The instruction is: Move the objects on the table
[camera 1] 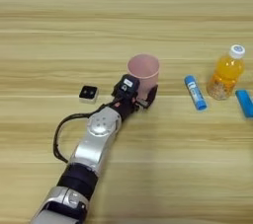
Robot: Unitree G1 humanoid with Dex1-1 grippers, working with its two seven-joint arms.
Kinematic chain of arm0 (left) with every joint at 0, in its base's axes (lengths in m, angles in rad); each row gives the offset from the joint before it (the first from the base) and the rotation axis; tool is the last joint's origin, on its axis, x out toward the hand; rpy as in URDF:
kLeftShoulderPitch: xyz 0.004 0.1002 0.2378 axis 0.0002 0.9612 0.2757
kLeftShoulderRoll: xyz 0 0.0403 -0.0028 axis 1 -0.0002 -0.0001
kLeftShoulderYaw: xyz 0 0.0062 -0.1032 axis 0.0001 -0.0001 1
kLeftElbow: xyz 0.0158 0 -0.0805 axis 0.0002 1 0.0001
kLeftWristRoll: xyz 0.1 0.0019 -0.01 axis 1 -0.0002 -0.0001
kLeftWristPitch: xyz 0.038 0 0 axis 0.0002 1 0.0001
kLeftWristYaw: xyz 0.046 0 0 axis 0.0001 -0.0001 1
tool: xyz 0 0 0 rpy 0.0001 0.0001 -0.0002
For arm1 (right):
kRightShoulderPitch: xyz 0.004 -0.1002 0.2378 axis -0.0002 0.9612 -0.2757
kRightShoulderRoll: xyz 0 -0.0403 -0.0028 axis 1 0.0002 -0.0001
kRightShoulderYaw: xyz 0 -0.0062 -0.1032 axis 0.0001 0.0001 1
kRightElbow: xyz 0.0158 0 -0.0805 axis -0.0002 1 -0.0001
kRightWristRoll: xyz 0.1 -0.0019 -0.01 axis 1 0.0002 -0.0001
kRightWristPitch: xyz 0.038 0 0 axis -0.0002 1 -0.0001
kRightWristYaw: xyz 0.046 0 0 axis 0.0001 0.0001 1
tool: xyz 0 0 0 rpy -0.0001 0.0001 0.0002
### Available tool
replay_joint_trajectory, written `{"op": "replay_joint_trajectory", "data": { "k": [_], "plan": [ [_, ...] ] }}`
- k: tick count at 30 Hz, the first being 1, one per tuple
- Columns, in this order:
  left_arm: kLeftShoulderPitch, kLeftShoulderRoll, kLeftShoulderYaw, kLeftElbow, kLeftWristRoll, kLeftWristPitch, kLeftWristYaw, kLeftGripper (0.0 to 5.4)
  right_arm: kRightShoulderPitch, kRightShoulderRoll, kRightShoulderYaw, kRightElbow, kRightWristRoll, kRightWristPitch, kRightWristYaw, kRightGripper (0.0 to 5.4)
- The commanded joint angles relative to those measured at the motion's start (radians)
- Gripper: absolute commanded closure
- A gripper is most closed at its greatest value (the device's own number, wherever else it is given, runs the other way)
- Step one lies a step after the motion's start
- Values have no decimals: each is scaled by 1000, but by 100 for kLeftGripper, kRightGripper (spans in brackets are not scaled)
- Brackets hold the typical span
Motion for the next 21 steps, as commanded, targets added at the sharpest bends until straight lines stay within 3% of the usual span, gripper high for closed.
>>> {"op": "replay_joint_trajectory", "data": {
  "k": [1, 14, 17, 21],
  "plan": [
    [69, 37, 6, -91, -12, 28, -28, 145, 0, 10, 9, -19, -11, 17, -10, 0],
    [237, 137, 33, -246, -26, 81, -69, 145, -4, 12, 10, -24, -14, 23, -14, 0],
    [247, 140, 21, -252, -28, 85, -73, 145, -4, 11, 9, -24, -13, 23, -13, 0],
    [247, 143, 9, -250, -24, 97, -79, 88, -4, 10, 9, -22, -13, 22, -13, 0]
  ]
}}
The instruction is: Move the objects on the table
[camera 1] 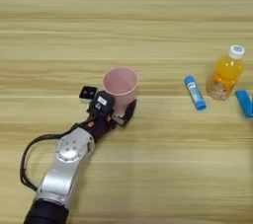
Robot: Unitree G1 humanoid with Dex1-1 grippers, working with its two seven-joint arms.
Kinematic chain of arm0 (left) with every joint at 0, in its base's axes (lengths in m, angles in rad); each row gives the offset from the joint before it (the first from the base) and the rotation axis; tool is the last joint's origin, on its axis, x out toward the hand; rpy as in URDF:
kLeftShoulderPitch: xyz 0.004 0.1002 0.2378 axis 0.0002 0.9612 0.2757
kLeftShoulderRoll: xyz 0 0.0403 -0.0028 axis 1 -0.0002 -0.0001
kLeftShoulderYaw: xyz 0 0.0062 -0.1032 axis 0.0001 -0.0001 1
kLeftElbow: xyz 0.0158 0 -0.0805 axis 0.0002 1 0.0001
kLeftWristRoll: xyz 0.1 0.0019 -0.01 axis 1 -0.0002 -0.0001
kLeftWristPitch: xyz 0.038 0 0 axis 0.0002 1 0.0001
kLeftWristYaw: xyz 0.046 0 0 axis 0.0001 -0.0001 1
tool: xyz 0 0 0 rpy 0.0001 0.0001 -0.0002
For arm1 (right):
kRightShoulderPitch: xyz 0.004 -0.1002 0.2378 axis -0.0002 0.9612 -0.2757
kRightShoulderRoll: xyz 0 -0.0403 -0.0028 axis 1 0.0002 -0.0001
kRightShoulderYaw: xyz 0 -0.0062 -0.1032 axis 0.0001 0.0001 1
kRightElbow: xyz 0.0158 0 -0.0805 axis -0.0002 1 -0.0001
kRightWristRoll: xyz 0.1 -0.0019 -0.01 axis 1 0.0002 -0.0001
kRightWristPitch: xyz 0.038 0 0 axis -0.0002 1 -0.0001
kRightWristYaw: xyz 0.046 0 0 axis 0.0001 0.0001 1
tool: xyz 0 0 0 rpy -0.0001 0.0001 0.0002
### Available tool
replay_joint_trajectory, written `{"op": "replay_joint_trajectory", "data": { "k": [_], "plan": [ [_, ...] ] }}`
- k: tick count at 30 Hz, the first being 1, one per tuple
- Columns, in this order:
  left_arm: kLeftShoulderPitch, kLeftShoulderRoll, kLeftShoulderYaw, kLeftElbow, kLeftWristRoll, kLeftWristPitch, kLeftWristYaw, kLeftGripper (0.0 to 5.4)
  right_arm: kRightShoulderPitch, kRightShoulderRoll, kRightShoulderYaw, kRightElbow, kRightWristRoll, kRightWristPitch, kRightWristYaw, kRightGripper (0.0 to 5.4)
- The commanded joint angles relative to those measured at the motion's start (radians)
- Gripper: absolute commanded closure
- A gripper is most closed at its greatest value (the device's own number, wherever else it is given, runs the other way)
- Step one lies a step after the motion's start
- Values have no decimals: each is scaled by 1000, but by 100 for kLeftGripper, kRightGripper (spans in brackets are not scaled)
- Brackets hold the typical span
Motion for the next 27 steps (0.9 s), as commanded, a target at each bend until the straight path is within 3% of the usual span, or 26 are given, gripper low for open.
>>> {"op": "replay_joint_trajectory", "data": {
  "k": [1, 9, 27],
  "plan": [
    [23, 19, -18, 15, 14, 41, -14, 85, -4, -4, 1, -8, -4, 19, 1, 0],
    [26, 27, -29, 6, 13, 44, -27, 2, -2, -3, 1, -9, -4, 18, 1, 0],
    [71, 74, 18, -107, -4, 83, -19, 2, -3, -3, 1, -9, -4, 19, 1, 0]
  ]
}}
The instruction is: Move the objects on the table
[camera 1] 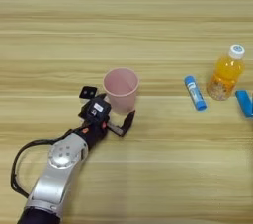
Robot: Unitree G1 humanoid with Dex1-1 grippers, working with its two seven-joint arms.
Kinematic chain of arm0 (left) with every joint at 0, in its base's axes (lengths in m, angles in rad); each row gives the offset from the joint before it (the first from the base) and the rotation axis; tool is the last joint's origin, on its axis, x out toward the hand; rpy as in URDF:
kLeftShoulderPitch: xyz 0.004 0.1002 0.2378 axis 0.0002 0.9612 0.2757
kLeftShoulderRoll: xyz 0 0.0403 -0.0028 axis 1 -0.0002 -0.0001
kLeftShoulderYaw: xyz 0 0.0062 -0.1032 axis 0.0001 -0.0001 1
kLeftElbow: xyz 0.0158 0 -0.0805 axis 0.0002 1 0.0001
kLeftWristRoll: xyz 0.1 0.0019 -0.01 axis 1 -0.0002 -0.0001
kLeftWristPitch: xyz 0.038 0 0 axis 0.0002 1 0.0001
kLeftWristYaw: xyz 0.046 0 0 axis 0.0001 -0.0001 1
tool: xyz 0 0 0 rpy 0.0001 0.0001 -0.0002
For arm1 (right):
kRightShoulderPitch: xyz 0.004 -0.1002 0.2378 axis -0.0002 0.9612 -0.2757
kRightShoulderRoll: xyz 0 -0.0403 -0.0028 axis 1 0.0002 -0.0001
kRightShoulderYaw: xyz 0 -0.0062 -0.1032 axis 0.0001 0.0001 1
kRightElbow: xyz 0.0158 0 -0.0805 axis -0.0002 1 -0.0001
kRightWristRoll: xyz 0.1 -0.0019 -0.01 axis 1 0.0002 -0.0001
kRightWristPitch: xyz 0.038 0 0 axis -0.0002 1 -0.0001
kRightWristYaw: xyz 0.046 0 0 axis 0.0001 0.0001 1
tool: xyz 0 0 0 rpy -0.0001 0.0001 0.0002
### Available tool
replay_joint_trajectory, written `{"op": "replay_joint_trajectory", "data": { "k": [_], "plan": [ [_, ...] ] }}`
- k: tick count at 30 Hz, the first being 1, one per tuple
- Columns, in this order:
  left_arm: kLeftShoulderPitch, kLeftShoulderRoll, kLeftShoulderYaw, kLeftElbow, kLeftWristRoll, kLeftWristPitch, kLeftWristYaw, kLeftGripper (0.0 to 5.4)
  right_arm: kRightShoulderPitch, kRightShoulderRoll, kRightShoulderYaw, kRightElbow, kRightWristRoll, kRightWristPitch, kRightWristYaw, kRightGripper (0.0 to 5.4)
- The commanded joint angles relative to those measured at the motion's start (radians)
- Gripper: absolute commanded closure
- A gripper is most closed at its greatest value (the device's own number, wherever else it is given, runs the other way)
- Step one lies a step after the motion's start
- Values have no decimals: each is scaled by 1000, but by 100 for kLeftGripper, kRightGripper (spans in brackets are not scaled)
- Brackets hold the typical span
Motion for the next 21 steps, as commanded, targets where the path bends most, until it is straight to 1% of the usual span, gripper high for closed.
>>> {"op": "replay_joint_trajectory", "data": {
  "k": [1, 9, 14, 21],
  "plan": [
    [17, 22, 12, -38, -3, 24, -5, 2, -3, -3, 1, -9, -4, 19, 1, 0],
    [42, 40, 20, -78, -8, 41, -14, 2, -4, -3, 0, -6, -4, 17, 0, 0],
    [74, 64, 31, -112, -14, 48, -31, 2, -6, -3, 0, -5, -5, 17, -1, 0],
    [109, 83, 36, -133, -13, 55, -43, 2, -10, -4, -2, 1, -5, 15, -3, 0]
  ]
}}
